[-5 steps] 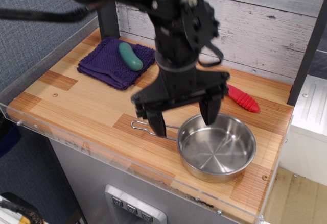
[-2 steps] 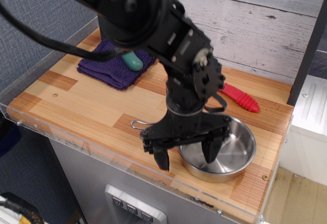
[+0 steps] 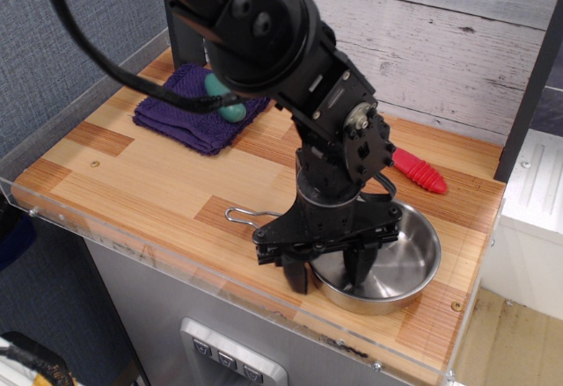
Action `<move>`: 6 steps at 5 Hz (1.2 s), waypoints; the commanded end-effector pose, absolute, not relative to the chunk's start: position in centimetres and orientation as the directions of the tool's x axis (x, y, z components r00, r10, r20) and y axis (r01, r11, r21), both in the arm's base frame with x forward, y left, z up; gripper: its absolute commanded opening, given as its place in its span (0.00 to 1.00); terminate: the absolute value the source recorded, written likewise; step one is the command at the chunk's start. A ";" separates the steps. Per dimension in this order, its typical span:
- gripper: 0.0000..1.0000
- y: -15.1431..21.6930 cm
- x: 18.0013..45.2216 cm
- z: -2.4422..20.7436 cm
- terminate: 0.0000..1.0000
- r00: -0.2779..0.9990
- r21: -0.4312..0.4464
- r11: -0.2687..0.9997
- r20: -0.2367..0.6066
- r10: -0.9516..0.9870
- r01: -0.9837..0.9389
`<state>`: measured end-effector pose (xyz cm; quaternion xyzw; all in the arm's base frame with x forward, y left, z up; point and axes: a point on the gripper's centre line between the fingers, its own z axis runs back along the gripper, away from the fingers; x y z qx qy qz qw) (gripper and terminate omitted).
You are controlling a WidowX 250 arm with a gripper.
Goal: Place the pan on the left edge of the table.
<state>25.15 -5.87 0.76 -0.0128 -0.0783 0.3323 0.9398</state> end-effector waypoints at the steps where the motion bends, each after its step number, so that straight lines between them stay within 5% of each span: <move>1: 0.00 -6.8 25.7 1.3 0.00 0.760 -0.153 0.778 0.168 0.629 -0.610; 3: 0.00 -6.9 25.6 1.7 0.00 0.780 -0.136 0.798 0.169 0.603 -0.587; 6: 0.00 -2.2 25.2 5.5 0.00 0.810 -0.161 0.832 0.192 0.554 -0.531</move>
